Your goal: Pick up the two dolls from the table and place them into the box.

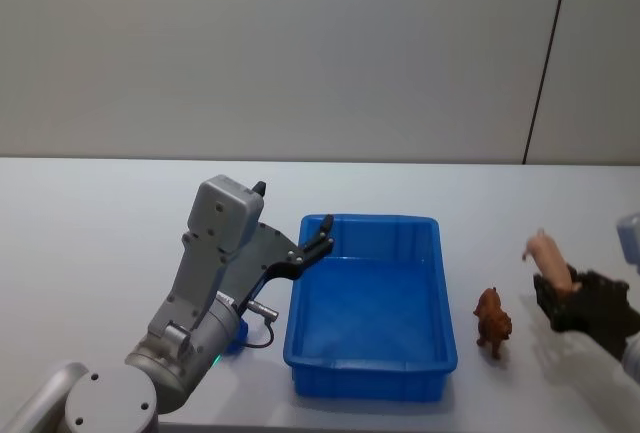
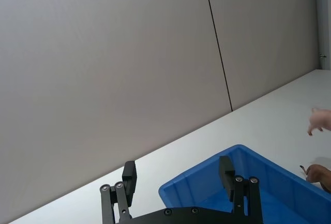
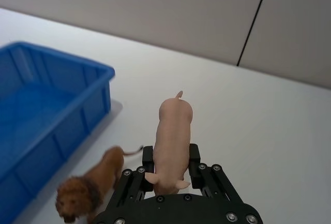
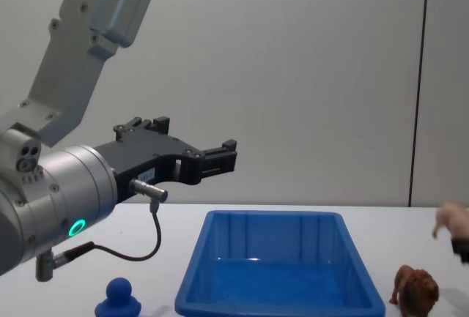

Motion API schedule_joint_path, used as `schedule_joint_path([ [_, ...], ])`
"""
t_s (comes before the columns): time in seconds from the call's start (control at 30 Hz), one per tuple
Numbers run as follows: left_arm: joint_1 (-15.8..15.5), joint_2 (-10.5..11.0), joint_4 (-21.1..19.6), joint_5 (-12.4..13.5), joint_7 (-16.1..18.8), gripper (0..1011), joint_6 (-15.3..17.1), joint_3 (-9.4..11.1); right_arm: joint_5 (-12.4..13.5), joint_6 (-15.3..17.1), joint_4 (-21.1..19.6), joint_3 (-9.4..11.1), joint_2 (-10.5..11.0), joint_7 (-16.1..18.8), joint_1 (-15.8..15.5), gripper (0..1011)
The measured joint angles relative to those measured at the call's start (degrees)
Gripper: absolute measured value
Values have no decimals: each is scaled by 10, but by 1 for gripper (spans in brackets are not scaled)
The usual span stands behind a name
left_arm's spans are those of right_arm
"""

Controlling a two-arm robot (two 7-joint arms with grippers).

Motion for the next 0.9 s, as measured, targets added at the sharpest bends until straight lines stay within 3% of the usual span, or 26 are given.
schedule_joint_path([
  [0.5,0,0,0,0,0,1002,0,0,-15,-13,-24,-9,-16,68,48,363],
  [0.9,0,0,0,0,0,1002,0,0,-39,29,-15,-39,-44,134,81,363],
])
